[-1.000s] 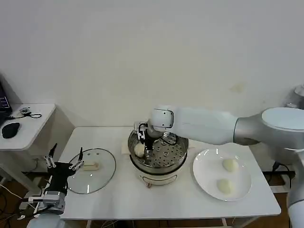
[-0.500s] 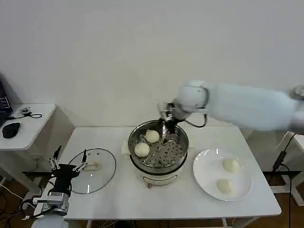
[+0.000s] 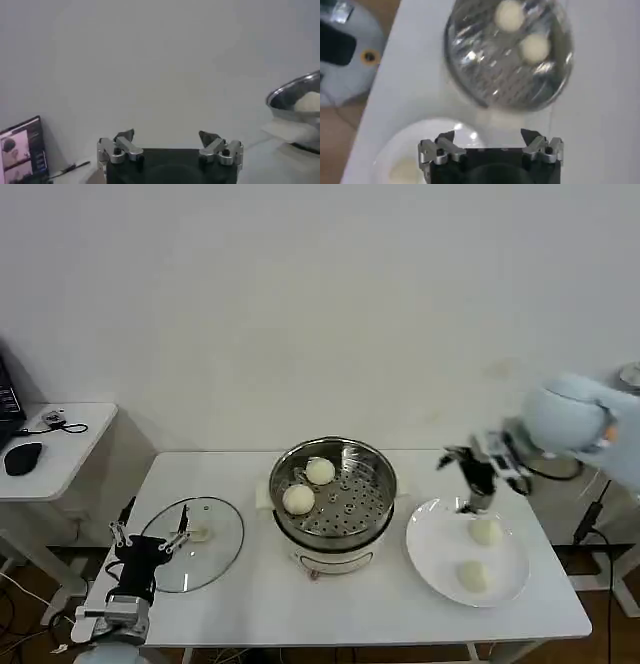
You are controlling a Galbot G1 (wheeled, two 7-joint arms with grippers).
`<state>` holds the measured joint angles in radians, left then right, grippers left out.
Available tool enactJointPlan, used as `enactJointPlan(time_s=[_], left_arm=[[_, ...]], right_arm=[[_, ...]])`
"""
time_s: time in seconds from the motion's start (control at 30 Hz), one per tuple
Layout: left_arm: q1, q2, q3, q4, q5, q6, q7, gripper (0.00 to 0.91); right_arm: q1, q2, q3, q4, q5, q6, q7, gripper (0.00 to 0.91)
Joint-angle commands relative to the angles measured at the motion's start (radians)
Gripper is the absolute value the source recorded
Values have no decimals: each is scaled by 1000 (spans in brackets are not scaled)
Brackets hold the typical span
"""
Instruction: Take steamed baozi put them in steamer then cover it.
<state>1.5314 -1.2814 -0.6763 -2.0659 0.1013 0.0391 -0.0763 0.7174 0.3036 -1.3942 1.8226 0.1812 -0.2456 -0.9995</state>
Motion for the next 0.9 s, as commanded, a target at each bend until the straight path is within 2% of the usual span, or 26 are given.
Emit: enactJointPlan(time_s=[0.03, 0.37, 0.5, 0.53, 0.63, 0.77, 0.9], left_arm=[[2, -5, 3, 0, 5, -3, 0, 907], [9, -29, 14, -1, 31, -3, -3, 907], [10, -31, 13, 0, 40, -2, -3, 907], [11, -31, 11, 0, 43, -2, -3, 907], [14, -34, 8, 0, 47, -1, -4, 907], [20, -34, 2, 1, 52, -1, -5, 907], [21, -35, -3, -1, 53, -1, -5, 907]], right_arm=[[-476, -278, 341, 68, -257, 112, -36, 907], [-680, -208, 407, -8, -314, 105, 26, 907], [-772, -151, 439, -54, -315, 102, 43, 907], [-857, -125, 518, -72, -313, 101, 54, 907], [-950, -62, 599, -107, -304, 97, 75, 907], [-1000, 21, 643, -142, -299, 84, 83, 907], [-998, 68, 645, -171, -301, 77, 88, 907]])
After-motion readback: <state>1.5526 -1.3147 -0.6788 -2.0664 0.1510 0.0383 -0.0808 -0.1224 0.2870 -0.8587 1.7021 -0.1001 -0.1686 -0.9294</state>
